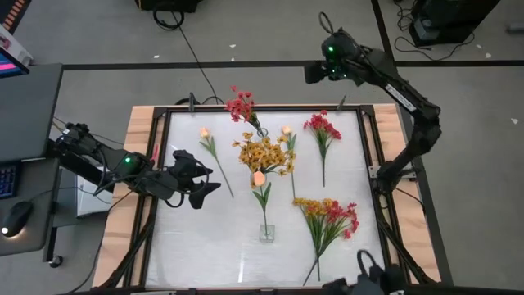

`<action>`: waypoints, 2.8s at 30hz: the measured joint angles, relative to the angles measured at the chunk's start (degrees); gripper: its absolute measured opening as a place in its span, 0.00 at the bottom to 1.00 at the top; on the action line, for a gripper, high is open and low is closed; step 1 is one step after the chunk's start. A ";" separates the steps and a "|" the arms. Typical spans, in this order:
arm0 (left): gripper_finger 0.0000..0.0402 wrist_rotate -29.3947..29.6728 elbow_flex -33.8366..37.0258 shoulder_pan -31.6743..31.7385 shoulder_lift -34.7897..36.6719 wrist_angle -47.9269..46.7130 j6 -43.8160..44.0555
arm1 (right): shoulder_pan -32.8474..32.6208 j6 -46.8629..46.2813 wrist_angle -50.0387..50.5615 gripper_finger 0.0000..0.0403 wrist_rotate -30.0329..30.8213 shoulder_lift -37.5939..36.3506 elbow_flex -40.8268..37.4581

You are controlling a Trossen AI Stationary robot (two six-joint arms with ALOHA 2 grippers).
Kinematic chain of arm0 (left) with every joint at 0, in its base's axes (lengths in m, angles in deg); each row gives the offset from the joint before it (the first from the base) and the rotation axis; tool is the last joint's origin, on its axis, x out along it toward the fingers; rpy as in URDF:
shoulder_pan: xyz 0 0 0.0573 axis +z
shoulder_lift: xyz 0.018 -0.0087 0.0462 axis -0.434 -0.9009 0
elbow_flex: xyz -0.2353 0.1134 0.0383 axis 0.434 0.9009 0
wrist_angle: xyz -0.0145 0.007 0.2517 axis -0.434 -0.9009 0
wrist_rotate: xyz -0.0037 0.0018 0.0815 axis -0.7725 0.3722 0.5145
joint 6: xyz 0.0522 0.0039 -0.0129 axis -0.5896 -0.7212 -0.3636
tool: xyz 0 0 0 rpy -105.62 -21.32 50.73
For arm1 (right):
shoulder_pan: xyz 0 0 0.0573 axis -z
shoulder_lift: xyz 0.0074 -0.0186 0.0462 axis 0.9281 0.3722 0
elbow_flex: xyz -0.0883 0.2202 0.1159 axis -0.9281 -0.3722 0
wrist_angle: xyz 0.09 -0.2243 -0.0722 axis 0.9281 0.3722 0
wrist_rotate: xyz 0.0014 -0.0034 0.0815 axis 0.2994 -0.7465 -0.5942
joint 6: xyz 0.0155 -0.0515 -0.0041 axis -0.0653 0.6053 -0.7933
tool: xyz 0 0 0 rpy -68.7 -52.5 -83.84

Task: Sort flowers into vase by color
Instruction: Put the top red flowers into the top transparent vase

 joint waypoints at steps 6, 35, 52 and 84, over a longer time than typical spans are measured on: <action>0.82 0.00 0.00 0.00 0.00 0.01 0.00 | 4.02 -1.21 11.69 0.65 -4.17 5.32 0.00; 0.82 0.00 0.00 0.01 0.00 -0.02 0.00 | -3.49 -10.89 1.43 0.65 -12.41 -0.71 -31.78; 0.82 0.00 0.00 0.01 0.00 -0.03 0.00 | -7.27 -24.70 -15.87 0.65 -14.15 -7.30 -53.41; 0.82 0.00 0.00 0.02 0.00 -0.02 0.00 | -6.46 -27.47 -27.94 0.55 -13.30 -7.27 -65.27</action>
